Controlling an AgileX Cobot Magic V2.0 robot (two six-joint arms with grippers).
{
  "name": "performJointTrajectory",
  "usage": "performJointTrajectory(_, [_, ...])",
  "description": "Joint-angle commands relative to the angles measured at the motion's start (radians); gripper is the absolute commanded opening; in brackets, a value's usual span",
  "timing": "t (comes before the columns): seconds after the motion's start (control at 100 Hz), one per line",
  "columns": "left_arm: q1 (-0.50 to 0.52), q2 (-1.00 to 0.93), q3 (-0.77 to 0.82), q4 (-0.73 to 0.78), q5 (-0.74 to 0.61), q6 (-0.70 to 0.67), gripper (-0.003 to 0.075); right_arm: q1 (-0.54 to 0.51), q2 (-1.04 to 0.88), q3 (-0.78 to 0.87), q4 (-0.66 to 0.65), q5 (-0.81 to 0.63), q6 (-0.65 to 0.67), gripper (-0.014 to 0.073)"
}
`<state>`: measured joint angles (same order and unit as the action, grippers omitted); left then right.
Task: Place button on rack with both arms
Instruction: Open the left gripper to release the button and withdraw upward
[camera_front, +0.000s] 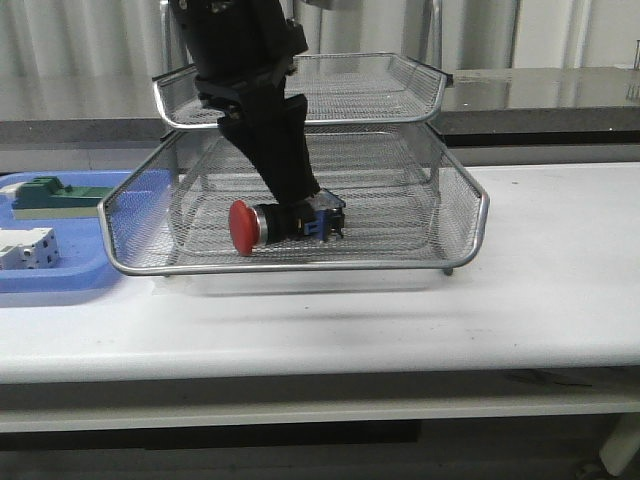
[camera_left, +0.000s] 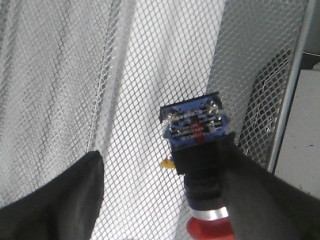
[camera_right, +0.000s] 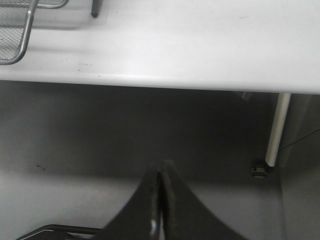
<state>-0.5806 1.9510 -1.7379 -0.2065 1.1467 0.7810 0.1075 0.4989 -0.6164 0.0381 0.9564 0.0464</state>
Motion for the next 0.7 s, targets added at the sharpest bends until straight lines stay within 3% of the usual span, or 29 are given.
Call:
performJointTrajectory(0.0, [-0.003, -0.077, -0.061, -0.019, 0.02, -0.031, 0.0462, 0.0, 0.002, -0.026, -0.009, -0.059, -0.002, -0.0067])
performJointTrajectory(0.34, [0.017, -0.204, -0.094, -0.019, 0.072, -0.114, 0.0461, 0.0, 0.002, -0.026, -0.009, -0.059, -0.002, -0.0067])
performJointTrajectory(0.69, [0.229, -0.344, -0.084, -0.035, 0.09, -0.207, 0.0456, 0.0, 0.002, -0.026, -0.009, -0.059, -0.002, -0.0067])
